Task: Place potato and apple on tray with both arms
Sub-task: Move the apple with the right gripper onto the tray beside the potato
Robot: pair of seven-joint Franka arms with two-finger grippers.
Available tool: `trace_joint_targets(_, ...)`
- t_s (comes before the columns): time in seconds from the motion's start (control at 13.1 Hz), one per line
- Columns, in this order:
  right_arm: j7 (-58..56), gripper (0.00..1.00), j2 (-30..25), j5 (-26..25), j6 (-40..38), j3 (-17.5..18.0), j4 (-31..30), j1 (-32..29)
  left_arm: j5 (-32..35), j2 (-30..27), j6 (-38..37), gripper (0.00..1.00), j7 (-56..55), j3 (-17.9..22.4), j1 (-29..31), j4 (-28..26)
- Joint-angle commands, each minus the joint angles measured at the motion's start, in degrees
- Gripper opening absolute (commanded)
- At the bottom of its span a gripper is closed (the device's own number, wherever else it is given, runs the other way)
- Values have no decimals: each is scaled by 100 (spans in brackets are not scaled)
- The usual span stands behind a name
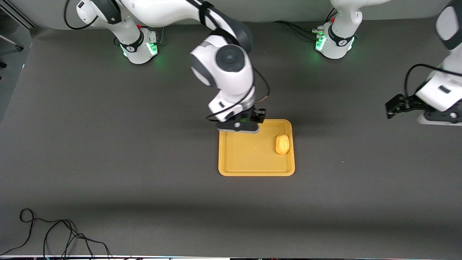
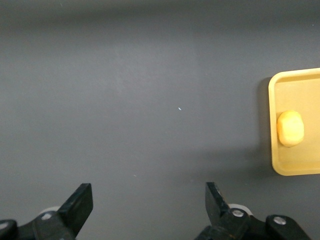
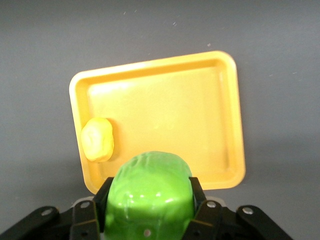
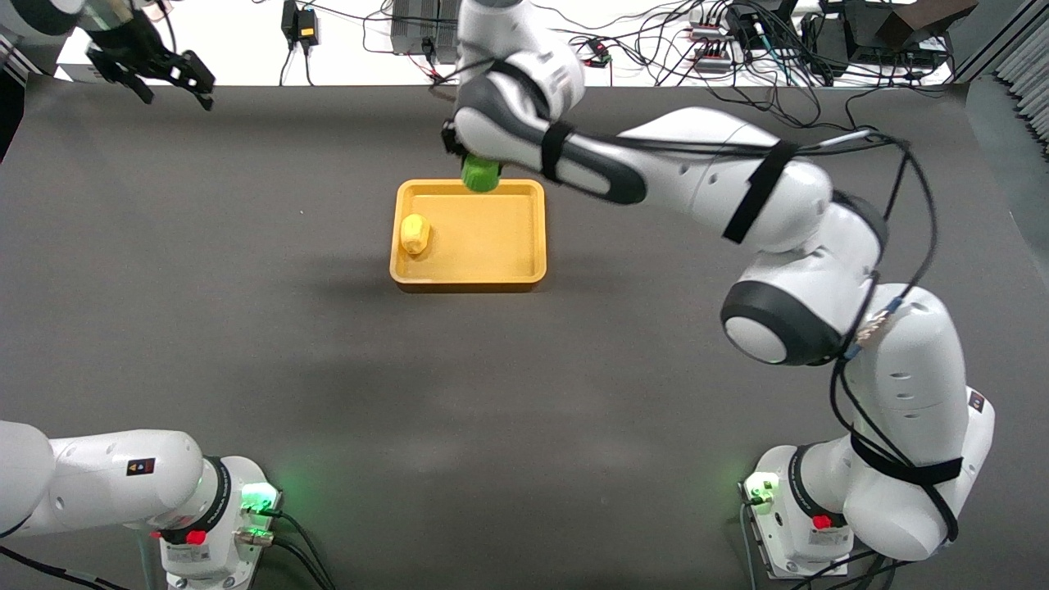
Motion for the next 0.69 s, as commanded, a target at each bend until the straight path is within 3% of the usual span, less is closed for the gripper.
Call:
trace_joint_targets(0.0, 177, 37, 835, -331, 526, -80, 367, 142, -80, 9, -177, 100, 263, 84, -5, 115)
trace_joint_targets(0.23, 229, 37, 1469, -508, 1133, -89, 367, 151, -80, 35, -213, 100, 236, 84, 3, 124)
trace_joint_targets(0.53, 352, 38, 1865, -622, 1679, -89, 358, 152, -80, 27, -380, 100, 324, 84, -5, 71)
trace_joint_targets(0.61, 352, 55, 1918, -623, 1758, -89, 358, 152, -80, 26, -380, 100, 324, 84, -23, 71)
